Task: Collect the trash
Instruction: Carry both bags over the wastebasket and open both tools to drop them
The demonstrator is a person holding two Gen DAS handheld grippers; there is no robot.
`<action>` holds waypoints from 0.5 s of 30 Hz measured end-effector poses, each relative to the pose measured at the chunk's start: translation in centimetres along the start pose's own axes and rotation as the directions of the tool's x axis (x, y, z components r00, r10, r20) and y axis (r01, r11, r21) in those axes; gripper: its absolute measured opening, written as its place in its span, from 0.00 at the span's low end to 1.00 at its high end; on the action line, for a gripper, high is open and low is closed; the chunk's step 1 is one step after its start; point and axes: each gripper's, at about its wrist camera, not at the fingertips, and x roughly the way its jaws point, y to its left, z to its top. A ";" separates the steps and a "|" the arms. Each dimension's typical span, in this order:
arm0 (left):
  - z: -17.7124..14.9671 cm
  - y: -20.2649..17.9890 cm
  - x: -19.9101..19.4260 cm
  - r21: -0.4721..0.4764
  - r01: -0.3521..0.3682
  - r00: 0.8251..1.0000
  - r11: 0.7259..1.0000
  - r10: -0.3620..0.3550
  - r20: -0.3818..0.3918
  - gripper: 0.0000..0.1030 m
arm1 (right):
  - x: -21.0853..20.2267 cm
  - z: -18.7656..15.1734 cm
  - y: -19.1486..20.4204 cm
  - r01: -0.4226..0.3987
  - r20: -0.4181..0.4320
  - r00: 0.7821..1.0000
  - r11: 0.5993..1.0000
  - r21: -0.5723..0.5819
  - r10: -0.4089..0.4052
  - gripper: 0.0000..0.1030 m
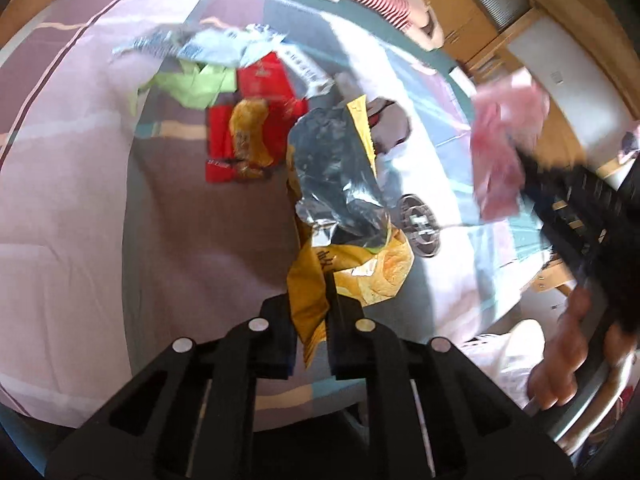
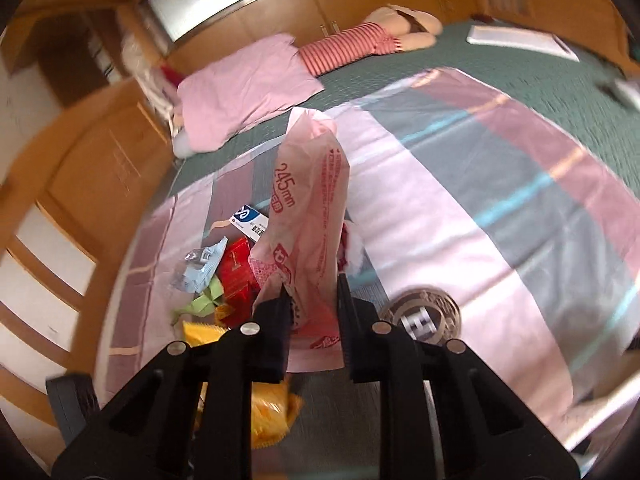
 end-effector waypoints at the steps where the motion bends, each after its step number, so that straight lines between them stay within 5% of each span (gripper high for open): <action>1: 0.1 0.0 -0.9 0.009 0.013 1.000 1.000 -0.013 0.011 0.12 | -0.5 -0.4 -0.5 -0.002 -0.001 1.000 1.000 0.016 0.002 0.21; 15: 0.4 -2.4 -4.9 0.128 0.144 0.979 0.981 -0.160 0.129 0.12 | -4.8 -3.2 -2.3 0.047 -0.009 0.999 0.999 -0.022 -0.047 0.21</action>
